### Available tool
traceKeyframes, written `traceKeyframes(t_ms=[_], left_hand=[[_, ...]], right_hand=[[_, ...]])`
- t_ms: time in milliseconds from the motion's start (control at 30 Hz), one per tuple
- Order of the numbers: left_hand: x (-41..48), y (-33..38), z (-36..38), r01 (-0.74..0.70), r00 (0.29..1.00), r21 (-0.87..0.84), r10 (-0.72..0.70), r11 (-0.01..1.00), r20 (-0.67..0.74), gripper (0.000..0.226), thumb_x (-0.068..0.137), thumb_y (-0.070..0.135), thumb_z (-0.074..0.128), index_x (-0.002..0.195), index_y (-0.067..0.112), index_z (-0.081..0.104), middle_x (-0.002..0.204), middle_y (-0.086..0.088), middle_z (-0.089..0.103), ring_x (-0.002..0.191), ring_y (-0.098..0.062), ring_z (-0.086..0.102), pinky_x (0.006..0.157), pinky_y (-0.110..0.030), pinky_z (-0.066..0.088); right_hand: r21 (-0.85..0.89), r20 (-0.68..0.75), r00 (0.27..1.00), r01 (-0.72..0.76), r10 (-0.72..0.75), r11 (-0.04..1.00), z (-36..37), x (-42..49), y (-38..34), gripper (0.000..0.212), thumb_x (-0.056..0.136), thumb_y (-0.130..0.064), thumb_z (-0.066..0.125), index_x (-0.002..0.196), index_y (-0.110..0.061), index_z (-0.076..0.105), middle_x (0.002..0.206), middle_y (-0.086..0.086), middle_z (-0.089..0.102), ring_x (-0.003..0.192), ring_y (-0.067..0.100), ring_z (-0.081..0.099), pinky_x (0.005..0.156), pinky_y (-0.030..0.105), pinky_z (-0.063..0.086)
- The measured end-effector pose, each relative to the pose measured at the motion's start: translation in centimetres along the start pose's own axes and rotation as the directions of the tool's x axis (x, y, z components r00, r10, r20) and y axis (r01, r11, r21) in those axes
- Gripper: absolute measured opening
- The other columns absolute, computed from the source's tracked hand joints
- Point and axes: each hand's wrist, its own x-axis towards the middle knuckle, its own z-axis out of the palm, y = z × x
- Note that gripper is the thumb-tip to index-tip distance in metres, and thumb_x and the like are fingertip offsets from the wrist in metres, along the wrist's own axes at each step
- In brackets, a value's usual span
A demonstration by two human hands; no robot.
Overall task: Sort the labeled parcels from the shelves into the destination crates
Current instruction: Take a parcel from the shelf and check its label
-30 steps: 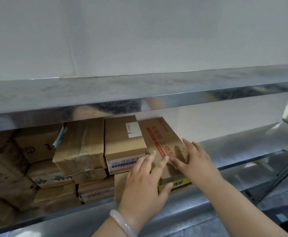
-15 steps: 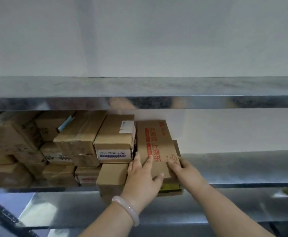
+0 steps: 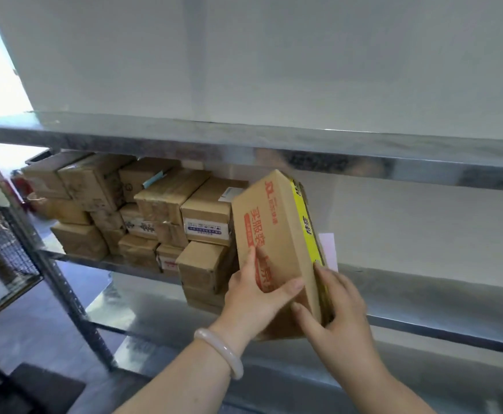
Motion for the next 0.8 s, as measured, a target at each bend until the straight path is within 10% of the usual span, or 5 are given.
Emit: traceKeyframes(t_ms=[167,300,433,600,800], left_hand=[[-2.6,-0.6,-0.2,-0.054,0.998,-0.249,0.055,0.967,-0.002,0.125,0.051,0.068,0.085,0.15,0.057,0.01,0.151,0.006,0.038,0.137,-0.015,0.04,0.116,-0.048,0.033],[-3.9,-2.0,-2.0,-0.121,0.992,-0.41,0.124,0.904,-0.018,0.11,0.058,0.055,0.086,0.149,0.05,0.025,0.134,0.017,0.06,0.123,-0.005,0.057,0.104,-0.033,0.048],[-5.2,-3.7,-4.9,-0.042,0.995,-0.661,0.089,0.749,0.038,0.113,0.051,0.056,0.091,0.148,0.041,0.036,0.133,-0.001,0.064,0.119,-0.024,0.063,0.095,-0.048,0.054],[-6.8,-5.1,-8.4,0.08,0.997,-0.839,-0.044,0.538,0.067,0.073,0.069,0.05,0.082,0.13,0.014,0.064,0.127,-0.021,0.065,0.113,-0.038,0.065,0.079,-0.044,0.06],[-9.1,-7.8,-16.0,-0.139,0.962,-0.56,-0.024,0.817,-0.273,0.043,0.086,0.05,0.056,0.129,0.055,0.056,0.124,0.016,0.068,0.112,-0.007,0.066,0.081,-0.03,0.059]], right_hand=[[-0.111,0.057,0.979,0.201,-0.195,0.973,-0.9,-2.2,-1.0,0.068,0.076,-0.063,0.049,0.141,-0.041,0.045,0.138,-0.022,0.036,0.131,0.003,0.029,0.102,0.032,0.032],[0.093,-0.015,0.956,0.294,-0.294,0.951,-1.9,-2.0,-2.4,0.039,0.088,-0.05,0.043,0.126,-0.048,0.053,0.128,-0.03,0.049,0.124,0.002,0.042,0.093,0.028,0.042],[0.334,-0.152,0.97,0.229,-0.188,0.914,-1.6,-0.9,-4.0,0.04,0.087,-0.046,0.046,0.126,-0.053,0.046,0.126,-0.018,0.048,0.117,0.006,0.05,0.092,0.023,0.046],[0.447,0.49,0.864,-0.134,-0.117,0.885,1.5,-0.2,-7.7,0.078,0.057,-0.09,0.055,0.129,-0.074,0.029,0.145,-0.034,0.032,0.129,-0.012,0.036,0.097,0.02,0.041],[0.162,0.526,0.82,0.165,-0.227,0.973,8.3,-0.8,-13.0,0.088,0.057,-0.093,0.048,0.134,-0.075,0.008,0.149,-0.041,0.0,0.143,0.0,0.006,0.116,0.051,0.025]])
